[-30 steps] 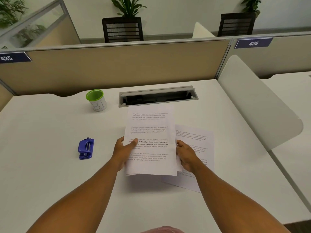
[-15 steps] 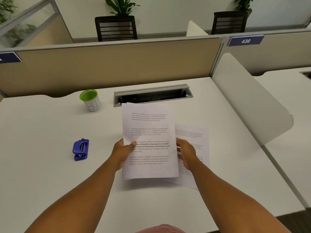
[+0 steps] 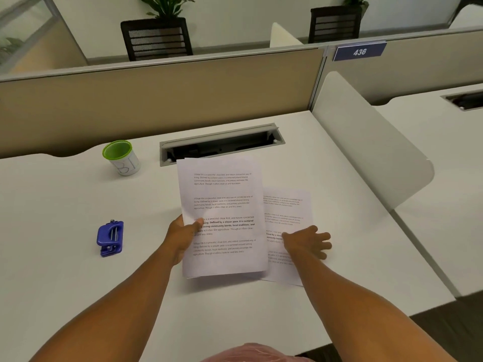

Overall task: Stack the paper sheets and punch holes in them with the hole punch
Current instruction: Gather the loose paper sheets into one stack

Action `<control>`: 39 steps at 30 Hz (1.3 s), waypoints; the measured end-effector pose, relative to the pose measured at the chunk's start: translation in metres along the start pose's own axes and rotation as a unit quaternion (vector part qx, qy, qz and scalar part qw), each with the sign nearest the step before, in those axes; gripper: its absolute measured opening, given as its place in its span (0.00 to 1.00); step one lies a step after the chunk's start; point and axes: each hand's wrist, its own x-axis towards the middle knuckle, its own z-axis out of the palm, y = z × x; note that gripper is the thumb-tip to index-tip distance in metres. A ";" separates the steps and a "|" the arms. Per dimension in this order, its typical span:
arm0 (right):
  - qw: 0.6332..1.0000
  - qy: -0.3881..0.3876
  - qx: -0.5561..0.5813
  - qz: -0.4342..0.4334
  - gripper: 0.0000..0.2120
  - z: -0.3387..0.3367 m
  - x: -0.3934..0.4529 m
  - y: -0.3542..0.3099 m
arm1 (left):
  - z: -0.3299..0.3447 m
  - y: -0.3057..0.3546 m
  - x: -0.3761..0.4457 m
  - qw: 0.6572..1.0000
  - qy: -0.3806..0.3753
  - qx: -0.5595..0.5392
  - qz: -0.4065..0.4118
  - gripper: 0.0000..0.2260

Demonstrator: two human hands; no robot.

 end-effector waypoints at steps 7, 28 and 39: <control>0.997 -0.038 0.059 0.022 0.35 -0.006 -0.001 -0.006 | 0.003 -0.001 0.000 1.000 -0.005 0.001 -0.006 0.13; 0.794 -0.085 0.598 -0.067 0.10 -0.029 0.017 -0.044 | -0.036 -0.002 0.016 0.975 0.168 0.143 0.036 0.16; 0.735 -0.310 0.593 -0.113 0.11 -0.027 -0.003 -0.052 | -0.024 0.007 0.006 0.995 0.072 0.072 0.006 0.12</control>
